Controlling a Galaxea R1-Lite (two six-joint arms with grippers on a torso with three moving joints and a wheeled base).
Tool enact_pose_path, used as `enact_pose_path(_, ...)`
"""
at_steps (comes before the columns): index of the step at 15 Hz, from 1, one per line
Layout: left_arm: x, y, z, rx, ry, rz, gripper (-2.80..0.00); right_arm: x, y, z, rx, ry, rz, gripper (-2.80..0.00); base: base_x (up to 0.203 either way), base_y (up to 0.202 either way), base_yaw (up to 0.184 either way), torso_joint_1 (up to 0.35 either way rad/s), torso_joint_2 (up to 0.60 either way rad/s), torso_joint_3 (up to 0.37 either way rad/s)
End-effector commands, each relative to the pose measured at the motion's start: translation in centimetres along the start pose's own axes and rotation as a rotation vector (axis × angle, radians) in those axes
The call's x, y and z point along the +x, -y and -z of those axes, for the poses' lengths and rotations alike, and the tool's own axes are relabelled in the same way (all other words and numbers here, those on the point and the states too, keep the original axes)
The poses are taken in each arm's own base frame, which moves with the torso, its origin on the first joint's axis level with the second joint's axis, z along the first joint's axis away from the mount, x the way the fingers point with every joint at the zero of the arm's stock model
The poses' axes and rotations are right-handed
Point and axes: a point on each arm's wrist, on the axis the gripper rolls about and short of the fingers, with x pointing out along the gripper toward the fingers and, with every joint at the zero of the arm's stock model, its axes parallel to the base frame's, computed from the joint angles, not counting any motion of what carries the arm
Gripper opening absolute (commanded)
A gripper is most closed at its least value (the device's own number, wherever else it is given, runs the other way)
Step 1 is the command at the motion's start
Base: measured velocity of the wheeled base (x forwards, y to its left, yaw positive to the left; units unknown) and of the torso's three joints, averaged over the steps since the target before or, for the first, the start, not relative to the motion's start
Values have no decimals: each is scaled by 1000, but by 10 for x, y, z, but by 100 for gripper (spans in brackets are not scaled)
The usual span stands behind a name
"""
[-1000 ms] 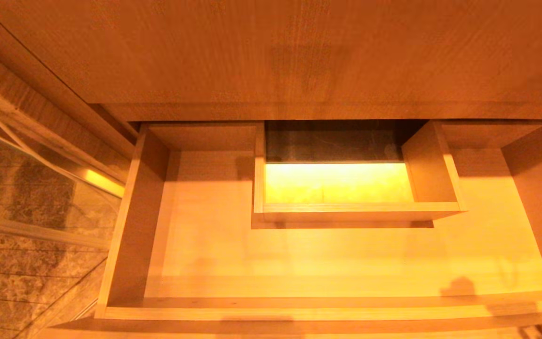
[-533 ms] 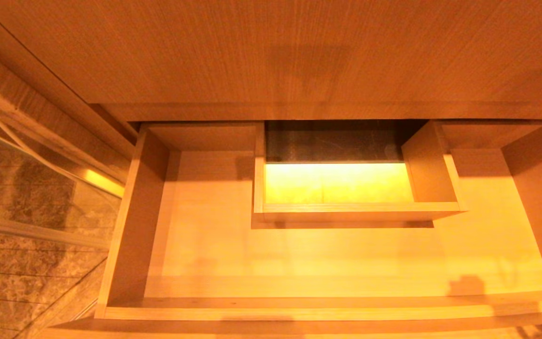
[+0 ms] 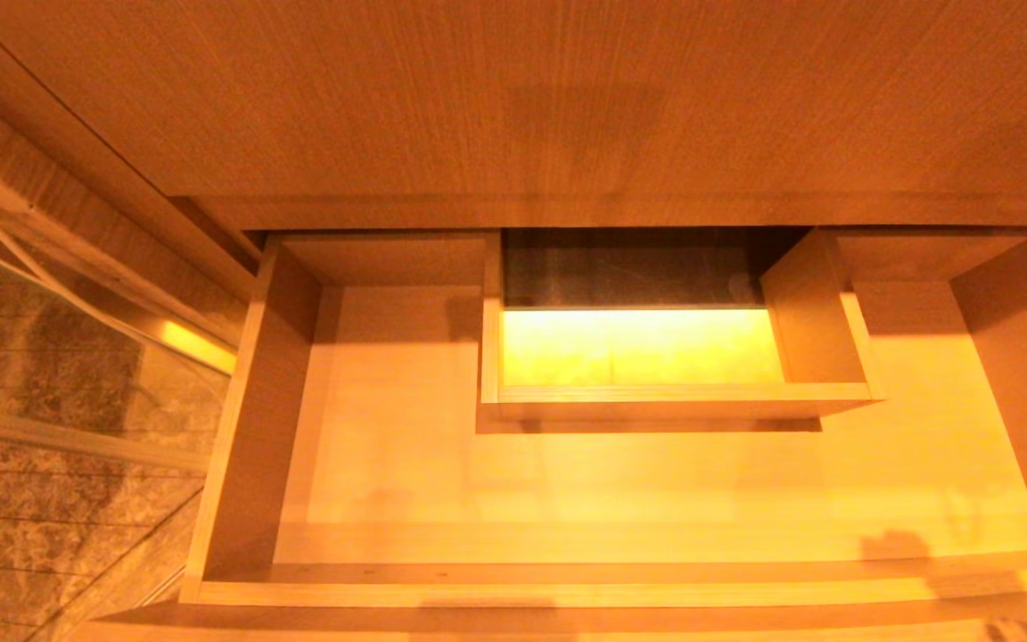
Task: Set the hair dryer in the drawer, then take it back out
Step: Pick up the hairdryer
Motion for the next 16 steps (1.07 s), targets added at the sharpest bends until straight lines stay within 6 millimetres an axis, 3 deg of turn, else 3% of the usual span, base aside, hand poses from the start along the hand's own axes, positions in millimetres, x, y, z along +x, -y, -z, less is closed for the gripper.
enact_pose_path(1, 0, 0, 0, 0, -2, 0, -280, -6, 1, 3, 15, 19, 10, -280, 0, 0, 0, 0, 0, 0)
enact_pose_path(16, 0, 0, 0, 1, -2, 0, -280, -17, 9, -6, 42, 73, 34, -280, 0, 0, 0, 0, 0, 0)
